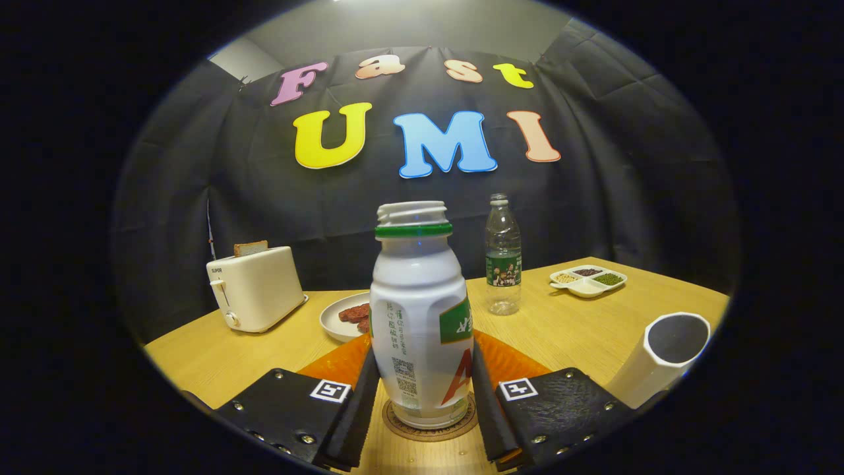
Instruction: Take the bottle from table, then pour the juice into the cup, finally place the bottle on the coaster
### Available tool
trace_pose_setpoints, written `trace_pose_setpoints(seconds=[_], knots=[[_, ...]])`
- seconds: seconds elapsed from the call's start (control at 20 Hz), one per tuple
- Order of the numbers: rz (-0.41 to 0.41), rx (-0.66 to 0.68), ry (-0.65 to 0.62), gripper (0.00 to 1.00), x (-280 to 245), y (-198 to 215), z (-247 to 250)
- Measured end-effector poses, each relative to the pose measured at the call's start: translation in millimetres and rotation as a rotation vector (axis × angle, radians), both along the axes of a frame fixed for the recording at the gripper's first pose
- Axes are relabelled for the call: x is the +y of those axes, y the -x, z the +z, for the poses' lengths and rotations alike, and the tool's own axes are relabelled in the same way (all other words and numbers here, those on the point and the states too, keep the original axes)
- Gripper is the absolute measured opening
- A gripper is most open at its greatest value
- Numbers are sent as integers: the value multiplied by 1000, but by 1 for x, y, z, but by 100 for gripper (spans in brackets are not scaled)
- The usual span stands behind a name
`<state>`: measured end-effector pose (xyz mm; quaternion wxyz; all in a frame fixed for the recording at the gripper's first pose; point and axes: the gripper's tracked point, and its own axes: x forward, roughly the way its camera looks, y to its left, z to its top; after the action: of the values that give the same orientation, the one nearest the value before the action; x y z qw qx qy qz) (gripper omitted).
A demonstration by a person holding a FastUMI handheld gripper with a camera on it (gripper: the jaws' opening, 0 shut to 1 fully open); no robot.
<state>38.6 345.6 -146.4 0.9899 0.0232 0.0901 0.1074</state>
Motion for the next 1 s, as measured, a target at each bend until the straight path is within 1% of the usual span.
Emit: trace_pose_setpoints(seconds=[0.15, 0.2, 0.25, 0.35, 0.45, 0.75, 0.9, 1.0], knots=[[5, -13, -4, 68, 1, 0, 0], [10, 1, -8, 71, 2, 0, -2], [2, 31, -5, 72, 0, 3, -10], [1, 37, -10, 82, -2, 6, -10], [7, 55, -24, 98, -3, 10, -12], [17, 45, -52, 99, -6, 13, -7], [36, -18, -67, 98, -2, 17, 16], [24, -57, -69, 98, -5, 20, 36]])
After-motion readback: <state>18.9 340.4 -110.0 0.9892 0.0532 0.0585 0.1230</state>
